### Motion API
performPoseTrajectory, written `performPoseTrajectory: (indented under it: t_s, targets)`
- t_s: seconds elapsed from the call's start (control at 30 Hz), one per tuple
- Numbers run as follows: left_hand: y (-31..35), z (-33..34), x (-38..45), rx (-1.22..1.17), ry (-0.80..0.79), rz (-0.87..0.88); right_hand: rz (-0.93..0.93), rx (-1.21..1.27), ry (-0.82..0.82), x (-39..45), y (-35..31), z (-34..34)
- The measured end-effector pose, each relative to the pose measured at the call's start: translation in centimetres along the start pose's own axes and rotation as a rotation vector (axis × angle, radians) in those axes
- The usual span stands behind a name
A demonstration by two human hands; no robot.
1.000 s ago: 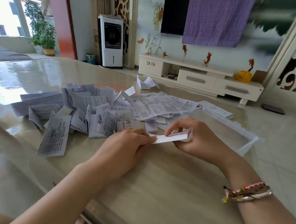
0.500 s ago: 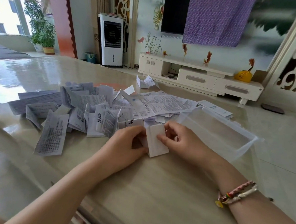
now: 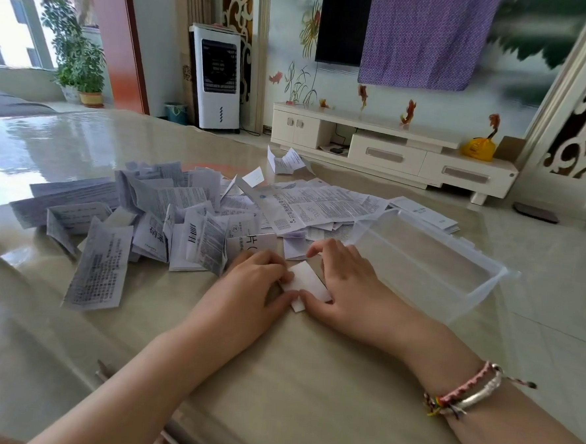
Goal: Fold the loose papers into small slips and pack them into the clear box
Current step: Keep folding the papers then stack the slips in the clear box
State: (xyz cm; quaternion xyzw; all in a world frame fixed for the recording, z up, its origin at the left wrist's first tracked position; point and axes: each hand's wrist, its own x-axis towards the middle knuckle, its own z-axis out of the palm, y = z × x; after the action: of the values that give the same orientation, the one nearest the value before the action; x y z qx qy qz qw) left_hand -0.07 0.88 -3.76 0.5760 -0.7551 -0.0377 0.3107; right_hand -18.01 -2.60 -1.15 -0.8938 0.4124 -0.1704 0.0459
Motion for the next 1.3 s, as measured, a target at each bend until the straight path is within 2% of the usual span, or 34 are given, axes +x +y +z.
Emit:
performPoseTrajectory:
  t_s: [0.27,0.43,0.53,0.63,0.7,0.9,1.07,1.17,1.3]
  targets:
    - [0.8,-0.1,-0.5,0.092,0.019,0.052,0.045,-0.040,-0.078,-0.1,-0.1,-0.9]
    - [1.2,-0.5,-0.6,0.119,-0.069,0.034,0.070,-0.030,-0.080,-0.2,0.5,-1.3]
    - [1.1,-0.7,-0.3,0.093,-0.086,0.002,0.044,0.102,-0.035,-0.1,0.7,-1.1]
    - [1.2,-1.0,-0.1,0.007,-0.075,-0.060,0.134,0.371,0.064,0.1,0.9,-1.3]
    - [1.2,-1.4,0.0,-0.013,-0.062,-0.077,0.192,0.443,0.124,0.3,1.0,-1.4]
    - [1.3,-3.2,-0.3,-0.111,0.024,-0.054,0.324,0.472,0.010,0.4,0.0,-1.3]
    - [1.3,-4.4,-0.3,-0.177,0.136,-0.033,0.364,0.835,-0.046,0.8,-1.6,-2.0]
    - [1.1,-4.6,-0.5,-0.203,0.174,-0.037,0.312,0.959,0.042,1.6,-2.3,-2.6]
    - [0.6,-5.4,-0.4,-0.276,0.270,-0.095,0.312,0.937,0.170,4.4,-3.3,-3.6]
